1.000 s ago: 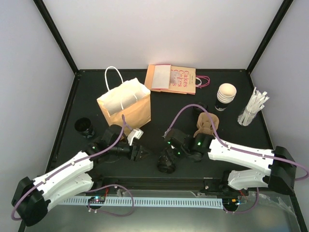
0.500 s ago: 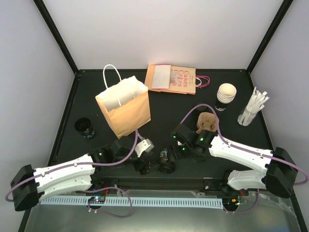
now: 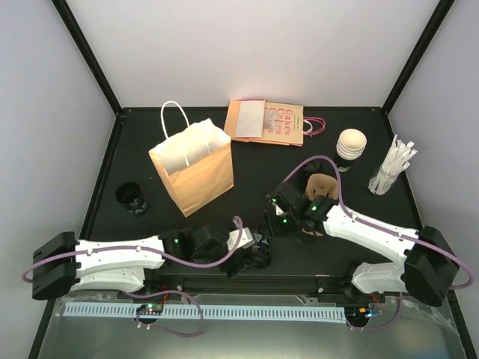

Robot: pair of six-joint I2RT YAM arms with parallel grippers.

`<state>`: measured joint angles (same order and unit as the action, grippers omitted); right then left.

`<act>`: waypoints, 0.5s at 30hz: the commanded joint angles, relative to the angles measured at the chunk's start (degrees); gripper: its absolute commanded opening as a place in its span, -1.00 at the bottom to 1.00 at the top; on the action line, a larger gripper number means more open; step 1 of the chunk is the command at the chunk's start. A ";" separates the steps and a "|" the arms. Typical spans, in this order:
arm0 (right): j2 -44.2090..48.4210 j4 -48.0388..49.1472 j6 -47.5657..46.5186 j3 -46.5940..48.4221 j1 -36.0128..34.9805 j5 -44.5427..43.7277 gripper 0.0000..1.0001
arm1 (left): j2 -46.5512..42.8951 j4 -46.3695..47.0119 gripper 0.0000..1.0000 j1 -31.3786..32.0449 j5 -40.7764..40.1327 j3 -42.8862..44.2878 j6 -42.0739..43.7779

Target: Pack the takeout coffee

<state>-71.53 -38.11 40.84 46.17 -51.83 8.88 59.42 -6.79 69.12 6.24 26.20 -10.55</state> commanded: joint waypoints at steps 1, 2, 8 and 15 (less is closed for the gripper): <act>-2.35 5.26 -3.00 -0.03 3.60 4.73 0.50 | 3.93 0.38 0.84 2.36 -5.88 4.45 3.21; -3.16 6.07 -3.53 0.05 4.21 5.90 0.46 | 4.82 0.11 0.82 2.61 -6.44 4.94 3.33; -6.21 10.34 -5.20 -0.06 5.94 9.21 0.25 | 8.57 -1.33 0.62 2.77 -8.85 6.97 2.59; -11.05 16.24 -6.53 -0.02 9.05 13.74 0.16 | 9.62 -0.37 0.27 2.85 -7.84 6.95 3.27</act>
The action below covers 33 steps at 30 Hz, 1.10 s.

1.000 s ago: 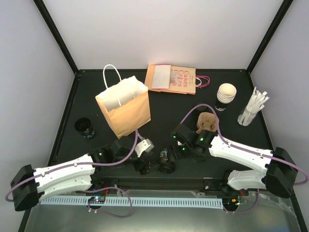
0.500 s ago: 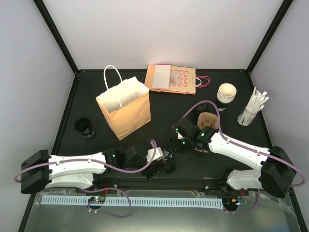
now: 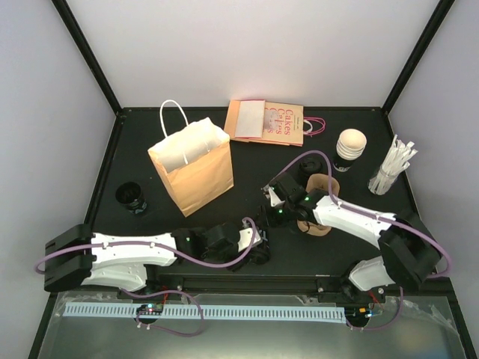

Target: Pack the takeout coffee

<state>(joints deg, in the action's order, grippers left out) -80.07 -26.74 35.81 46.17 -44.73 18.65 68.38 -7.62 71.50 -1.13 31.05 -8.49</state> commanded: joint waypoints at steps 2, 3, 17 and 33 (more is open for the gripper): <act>-3.95 5.66 -1.98 0.67 2.59 5.18 0.14 | 0.98 0.30 0.27 0.56 -0.03 2.07 1.69; -4.60 5.95 -2.36 1.07 2.68 5.84 0.14 | 1.23 0.06 0.27 0.56 -0.15 2.16 1.84; -5.28 3.91 -5.46 1.65 3.67 4.41 0.07 | 1.85 -3.04 -0.10 -0.36 -2.22 5.51 -2.39; 2.22 -5.51 -9.03 4.45 9.26 -6.28 0.08 | -1.01 -12.51 -0.31 -11.46 12.00 12.80 -12.27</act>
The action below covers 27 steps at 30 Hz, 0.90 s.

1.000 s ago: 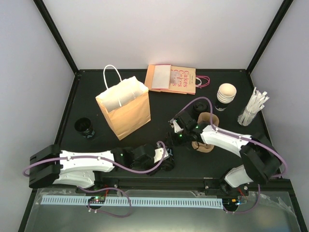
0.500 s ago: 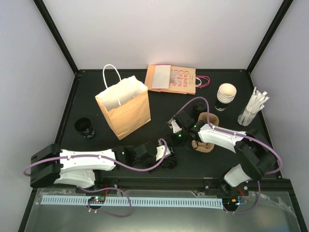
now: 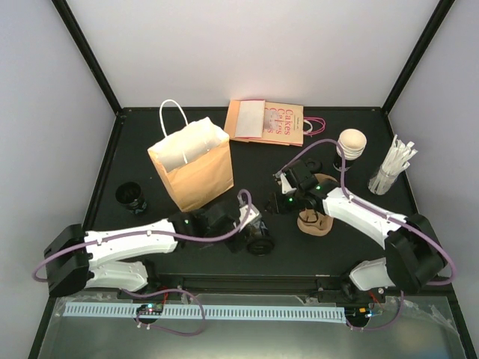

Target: Pack the takeout coffee

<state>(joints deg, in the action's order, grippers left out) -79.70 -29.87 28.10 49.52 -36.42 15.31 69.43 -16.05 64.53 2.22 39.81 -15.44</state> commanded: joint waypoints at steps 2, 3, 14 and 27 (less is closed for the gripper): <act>2.52 -2.84 -1.51 1.19 1.23 -3.30 0.08 | -2.93 -4.11 -0.31 -8.80 14.00 4.01 -8.05; 2.77 -3.08 -1.58 1.27 1.31 -3.49 0.08 | -3.28 -3.89 -0.31 -10.95 17.07 3.66 -9.69; 7.29 -2.14 -2.92 -3.52 1.53 -0.11 0.21 | -6.13 -2.78 0.49 -8.56 18.84 1.95 -0.12; 7.23 -0.67 -2.00 -2.12 1.53 -1.61 0.20 | -7.19 -5.73 0.97 1.89 -10.63 2.00 -2.26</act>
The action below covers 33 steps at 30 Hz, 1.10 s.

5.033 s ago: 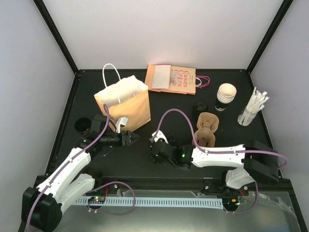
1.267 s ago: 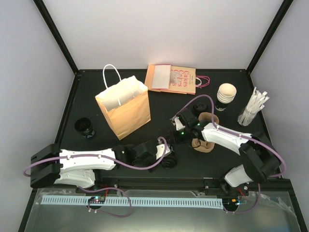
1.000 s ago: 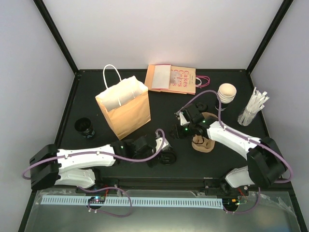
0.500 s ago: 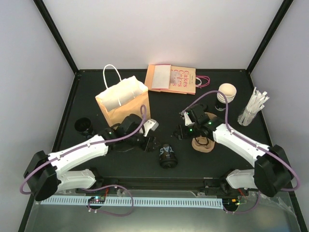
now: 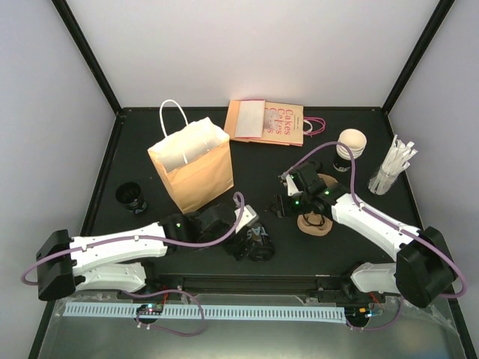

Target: Pack the takeout coffee

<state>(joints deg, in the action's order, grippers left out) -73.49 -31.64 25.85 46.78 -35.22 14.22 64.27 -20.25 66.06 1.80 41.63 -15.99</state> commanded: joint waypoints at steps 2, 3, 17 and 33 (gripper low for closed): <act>1.12 1.05 0.12 0.60 0.33 -0.68 0.20 | -4.04 0.82 0.97 0.42 -4.98 -1.25 2.08; 1.15 1.05 0.13 0.54 0.33 -0.76 0.20 | -5.69 3.14 0.97 0.39 -1.51 -2.92 3.89; 1.25 1.63 0.43 -0.21 0.33 0.11 0.20 | -1.17 3.70 0.72 0.98 3.32 -5.43 10.02; 0.82 2.13 0.61 -0.82 0.33 0.28 0.20 | 5.50 3.90 0.69 5.45 -2.98 -2.97 11.95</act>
<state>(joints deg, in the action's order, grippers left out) -73.23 -30.81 26.02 46.15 -35.22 14.17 68.55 -16.36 69.36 1.52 35.77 -5.72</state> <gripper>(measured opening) 0.601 0.848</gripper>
